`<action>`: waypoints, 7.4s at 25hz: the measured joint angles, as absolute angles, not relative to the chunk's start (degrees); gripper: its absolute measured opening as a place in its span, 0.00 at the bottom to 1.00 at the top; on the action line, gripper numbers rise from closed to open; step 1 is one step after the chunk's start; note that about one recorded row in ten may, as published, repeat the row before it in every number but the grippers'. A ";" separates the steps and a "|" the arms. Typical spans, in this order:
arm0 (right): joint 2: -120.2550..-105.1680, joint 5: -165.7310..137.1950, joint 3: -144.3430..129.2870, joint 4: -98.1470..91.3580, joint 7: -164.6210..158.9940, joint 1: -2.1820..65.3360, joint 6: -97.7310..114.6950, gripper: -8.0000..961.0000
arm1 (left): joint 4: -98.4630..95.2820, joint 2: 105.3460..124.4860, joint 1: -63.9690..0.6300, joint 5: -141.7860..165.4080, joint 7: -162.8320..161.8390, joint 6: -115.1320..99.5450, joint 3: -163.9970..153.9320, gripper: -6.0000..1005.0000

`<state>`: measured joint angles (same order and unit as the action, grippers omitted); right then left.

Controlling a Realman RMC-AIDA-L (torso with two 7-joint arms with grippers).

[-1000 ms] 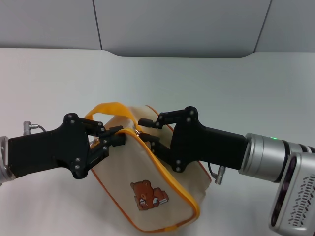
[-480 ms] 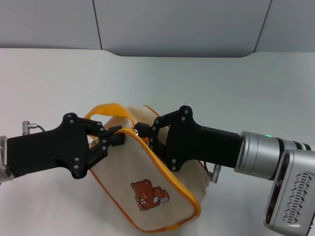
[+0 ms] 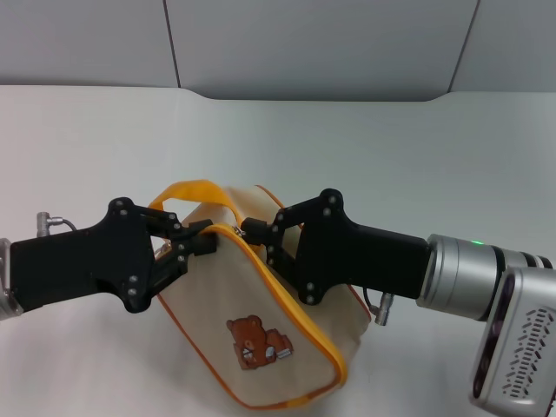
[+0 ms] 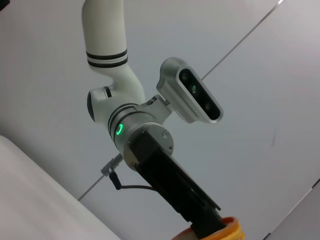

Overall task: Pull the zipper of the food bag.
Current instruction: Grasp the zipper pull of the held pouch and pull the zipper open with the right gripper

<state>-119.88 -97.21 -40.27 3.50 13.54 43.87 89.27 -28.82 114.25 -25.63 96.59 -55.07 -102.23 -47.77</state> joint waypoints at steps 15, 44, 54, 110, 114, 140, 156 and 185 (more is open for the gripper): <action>-119.89 -97.81 -41.48 2.18 11.62 42.30 90.64 0.06 | -28.83 113.99 -25.22 96.61 -55.02 -102.47 -46.22 0.06; -119.89 -98.78 -41.83 2.40 9.53 42.52 89.69 0.02 | -28.79 114.04 -25.21 96.53 -55.23 -102.60 -46.04 0.06; -119.85 -99.29 -41.84 -1.84 9.49 38.71 91.76 0.01 | -28.21 114.17 -25.27 96.39 -55.80 -99.62 -41.41 0.06; -119.89 -97.87 -44.10 -5.60 -12.94 39.18 87.96 0.30 | -28.23 114.39 -25.87 96.61 -55.87 -101.34 -39.25 0.07; -119.89 -97.96 -45.40 -5.53 -12.96 39.22 87.90 0.30 | -28.32 114.42 -25.94 96.61 -55.81 -101.34 -39.46 0.07; -119.88 -95.04 -46.35 -2.79 -11.00 41.14 87.36 0.29 | -28.21 114.96 -26.36 96.58 -56.09 -101.55 -39.64 0.07; -119.88 -94.98 -46.01 -0.91 -5.41 40.72 87.90 0.29 | -28.21 114.83 -26.34 96.59 -56.11 -101.67 -39.64 0.07; -119.88 -95.42 -45.90 0.26 -1.25 39.01 88.22 0.01 | -27.88 114.93 -25.39 96.38 -56.27 -101.80 -37.43 0.07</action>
